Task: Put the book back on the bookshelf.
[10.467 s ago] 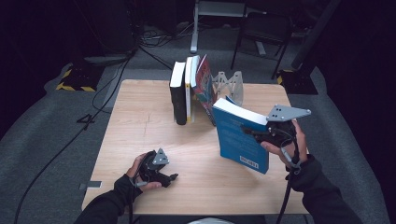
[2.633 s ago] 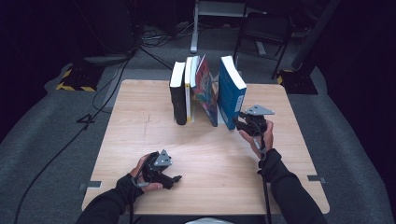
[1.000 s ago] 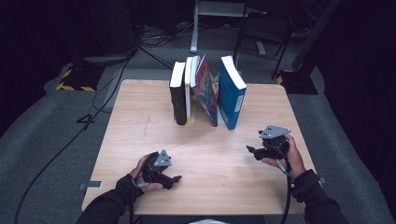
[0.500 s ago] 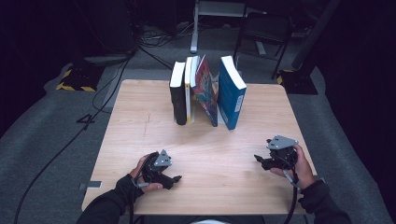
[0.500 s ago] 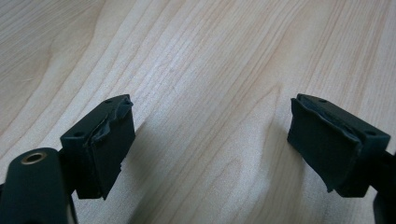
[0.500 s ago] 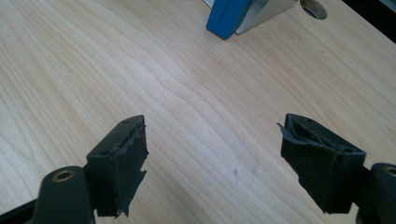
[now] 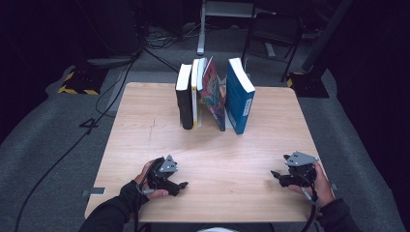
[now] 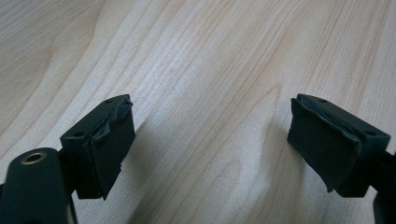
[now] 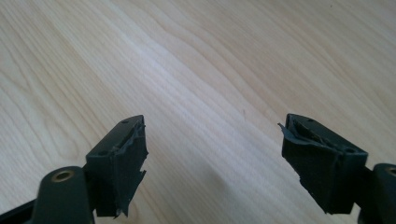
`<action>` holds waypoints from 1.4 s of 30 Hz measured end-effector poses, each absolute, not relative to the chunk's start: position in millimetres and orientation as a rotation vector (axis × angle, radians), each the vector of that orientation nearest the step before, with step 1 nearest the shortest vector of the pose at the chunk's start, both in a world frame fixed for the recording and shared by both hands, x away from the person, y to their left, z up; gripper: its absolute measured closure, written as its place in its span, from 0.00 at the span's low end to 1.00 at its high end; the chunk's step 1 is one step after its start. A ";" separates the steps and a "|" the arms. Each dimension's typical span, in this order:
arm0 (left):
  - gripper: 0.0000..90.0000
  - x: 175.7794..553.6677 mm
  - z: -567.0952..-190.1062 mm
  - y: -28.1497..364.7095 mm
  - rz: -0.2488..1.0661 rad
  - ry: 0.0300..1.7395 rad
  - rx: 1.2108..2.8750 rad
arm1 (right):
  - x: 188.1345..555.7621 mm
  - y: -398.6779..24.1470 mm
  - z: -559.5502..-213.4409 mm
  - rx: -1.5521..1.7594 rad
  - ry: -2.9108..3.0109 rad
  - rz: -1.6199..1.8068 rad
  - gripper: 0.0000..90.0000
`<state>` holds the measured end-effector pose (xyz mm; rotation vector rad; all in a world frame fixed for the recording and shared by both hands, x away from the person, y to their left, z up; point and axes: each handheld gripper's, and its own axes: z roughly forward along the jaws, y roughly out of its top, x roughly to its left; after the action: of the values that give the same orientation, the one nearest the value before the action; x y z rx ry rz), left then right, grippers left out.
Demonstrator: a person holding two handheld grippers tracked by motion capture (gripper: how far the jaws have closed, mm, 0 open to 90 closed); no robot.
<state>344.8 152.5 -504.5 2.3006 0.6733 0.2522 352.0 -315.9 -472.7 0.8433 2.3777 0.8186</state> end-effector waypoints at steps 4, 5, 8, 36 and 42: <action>0.16 344.8 -504.5 152.5 0.252 0.674 2.301 | 346.5 -329.3 -481.3 0.884 2.369 0.828 0.24; 0.16 344.7 -504.5 152.5 0.252 0.674 2.300 | 345.3 -332.6 -483.8 0.902 2.362 0.834 0.24; 0.16 344.7 -504.5 152.5 0.252 0.674 2.300 | 340.7 -342.8 -490.9 0.933 2.357 0.849 0.24; 0.16 345.3 -504.7 152.4 0.248 0.666 2.301 | 329.4 -379.0 -504.7 1.162 2.301 1.015 0.20; 0.16 346.1 -504.5 152.7 0.247 0.656 2.306 | 329.4 -379.1 -504.7 1.176 2.291 1.011 0.20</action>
<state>346.1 152.7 -504.5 2.3055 0.6562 0.2468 329.4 -379.1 -504.7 1.1763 2.2906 1.0107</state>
